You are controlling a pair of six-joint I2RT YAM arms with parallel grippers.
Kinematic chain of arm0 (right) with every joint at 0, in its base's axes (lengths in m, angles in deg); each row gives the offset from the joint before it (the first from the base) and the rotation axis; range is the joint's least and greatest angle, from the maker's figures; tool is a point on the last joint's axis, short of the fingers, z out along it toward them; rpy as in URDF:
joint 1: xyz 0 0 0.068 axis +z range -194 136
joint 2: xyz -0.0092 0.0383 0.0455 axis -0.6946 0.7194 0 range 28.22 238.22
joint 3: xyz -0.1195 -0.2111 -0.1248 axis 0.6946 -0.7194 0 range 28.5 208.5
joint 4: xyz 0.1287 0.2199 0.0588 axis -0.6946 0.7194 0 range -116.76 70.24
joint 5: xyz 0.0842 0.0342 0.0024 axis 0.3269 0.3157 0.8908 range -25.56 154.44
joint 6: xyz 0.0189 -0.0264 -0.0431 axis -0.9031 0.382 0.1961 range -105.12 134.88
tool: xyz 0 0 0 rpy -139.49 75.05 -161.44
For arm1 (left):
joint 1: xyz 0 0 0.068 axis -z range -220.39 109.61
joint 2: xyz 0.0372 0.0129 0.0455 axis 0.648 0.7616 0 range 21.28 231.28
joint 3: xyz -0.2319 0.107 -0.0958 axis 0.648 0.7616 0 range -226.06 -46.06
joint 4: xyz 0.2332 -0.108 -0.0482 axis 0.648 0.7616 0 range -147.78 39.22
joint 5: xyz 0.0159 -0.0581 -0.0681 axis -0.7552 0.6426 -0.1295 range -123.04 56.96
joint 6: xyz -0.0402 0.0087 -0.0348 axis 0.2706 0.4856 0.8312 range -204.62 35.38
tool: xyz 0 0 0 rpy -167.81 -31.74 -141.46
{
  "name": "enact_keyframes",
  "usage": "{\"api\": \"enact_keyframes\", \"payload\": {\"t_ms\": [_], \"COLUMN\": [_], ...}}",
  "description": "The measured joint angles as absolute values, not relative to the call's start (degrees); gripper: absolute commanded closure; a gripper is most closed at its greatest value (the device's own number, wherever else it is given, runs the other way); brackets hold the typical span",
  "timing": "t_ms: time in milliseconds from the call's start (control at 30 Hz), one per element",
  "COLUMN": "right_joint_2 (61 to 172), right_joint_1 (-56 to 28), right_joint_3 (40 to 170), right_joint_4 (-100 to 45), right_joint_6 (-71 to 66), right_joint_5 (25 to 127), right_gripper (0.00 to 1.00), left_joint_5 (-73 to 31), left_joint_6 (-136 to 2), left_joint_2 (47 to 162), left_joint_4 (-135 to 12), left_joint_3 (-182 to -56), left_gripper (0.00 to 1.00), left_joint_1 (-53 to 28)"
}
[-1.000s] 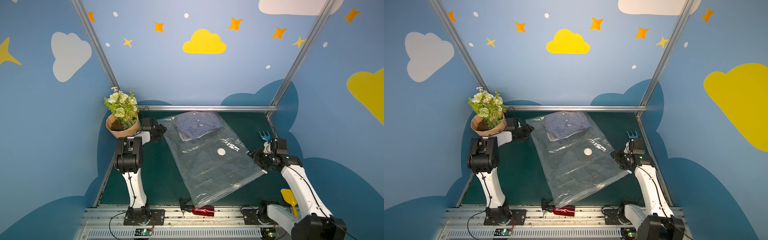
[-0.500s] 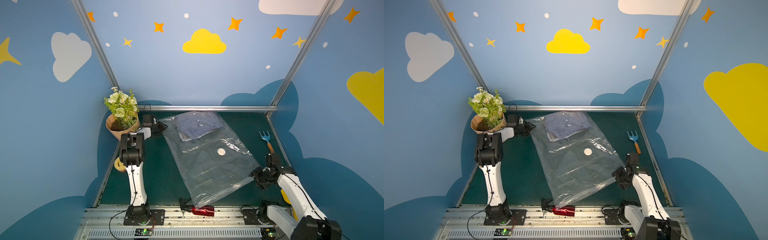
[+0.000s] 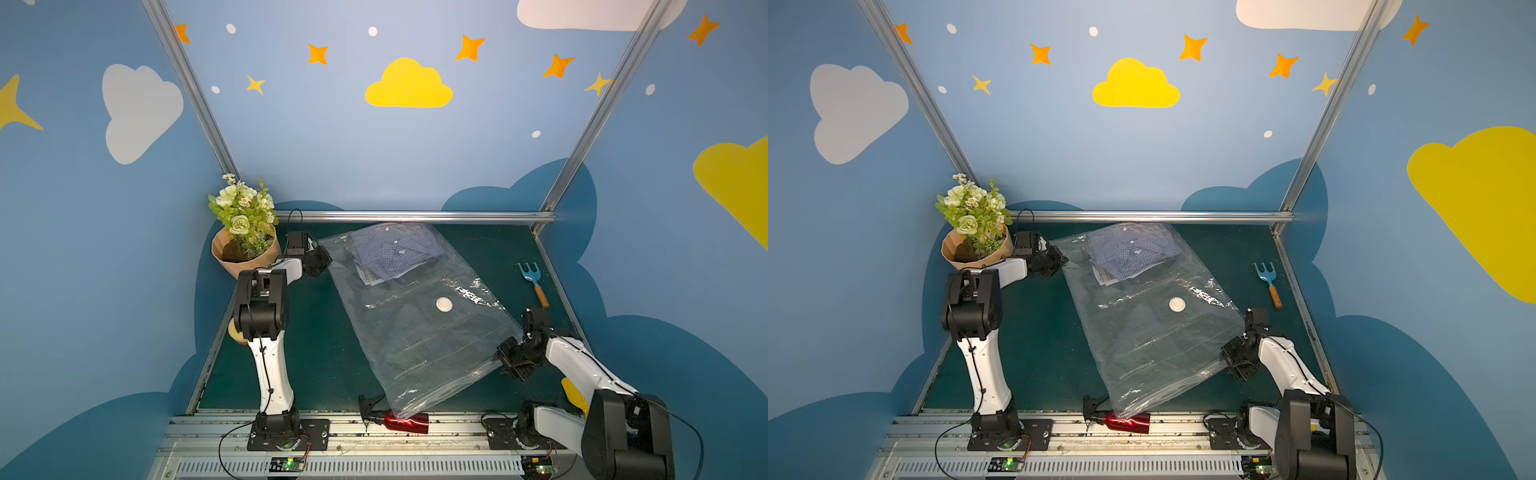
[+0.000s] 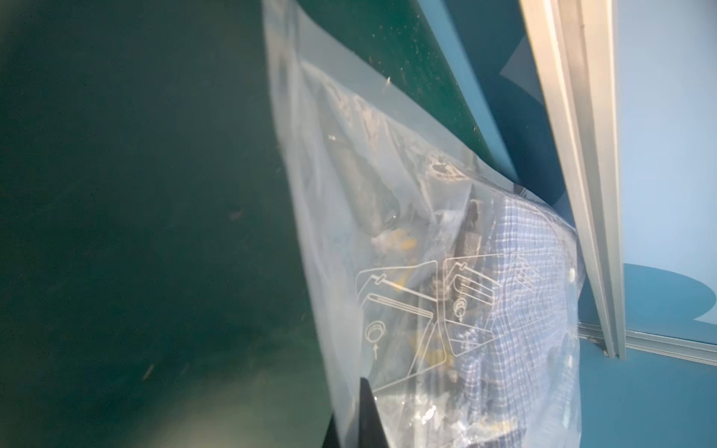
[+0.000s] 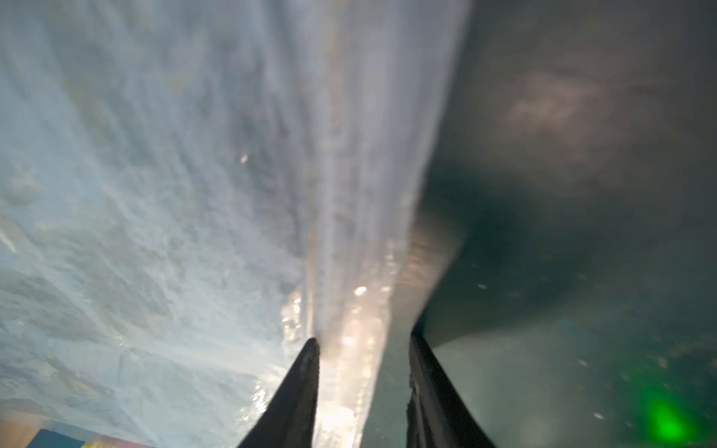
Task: Take the shirt out of the vacuum bag
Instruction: Adjust the shirt at the center of the board.
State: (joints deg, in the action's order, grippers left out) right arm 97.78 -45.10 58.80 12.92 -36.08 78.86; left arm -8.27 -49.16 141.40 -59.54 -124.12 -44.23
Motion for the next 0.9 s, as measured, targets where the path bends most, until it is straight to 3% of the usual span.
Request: {"api": "enact_keyframes", "payload": {"t_ms": [400, 667, 900], "right_joint_2": [118.22, 131.49, 141.15], "right_joint_1": [-42.74, -41.93, -42.09], "right_joint_3": [73.47, 87.48, 100.92], "right_joint_4": [8.29, -2.27, -2.53], "right_joint_6": [-35.47, -31.95, -27.78], "right_joint_5": [85.20, 86.27, 85.26], "right_gripper": [0.78, 0.78, 0.77], "left_joint_5": [-16.02, -20.24, -25.95], "left_joint_6": [-44.41, -41.42, -40.28], "left_joint_2": [130.84, 123.52, 113.59], "left_joint_4": [-66.43, -69.16, -68.74], "left_joint_3": [-106.11, -97.37, -88.56], "left_gripper": [0.97, 0.97, 0.97], "left_joint_1": [-47.29, -46.74, -45.71]}}
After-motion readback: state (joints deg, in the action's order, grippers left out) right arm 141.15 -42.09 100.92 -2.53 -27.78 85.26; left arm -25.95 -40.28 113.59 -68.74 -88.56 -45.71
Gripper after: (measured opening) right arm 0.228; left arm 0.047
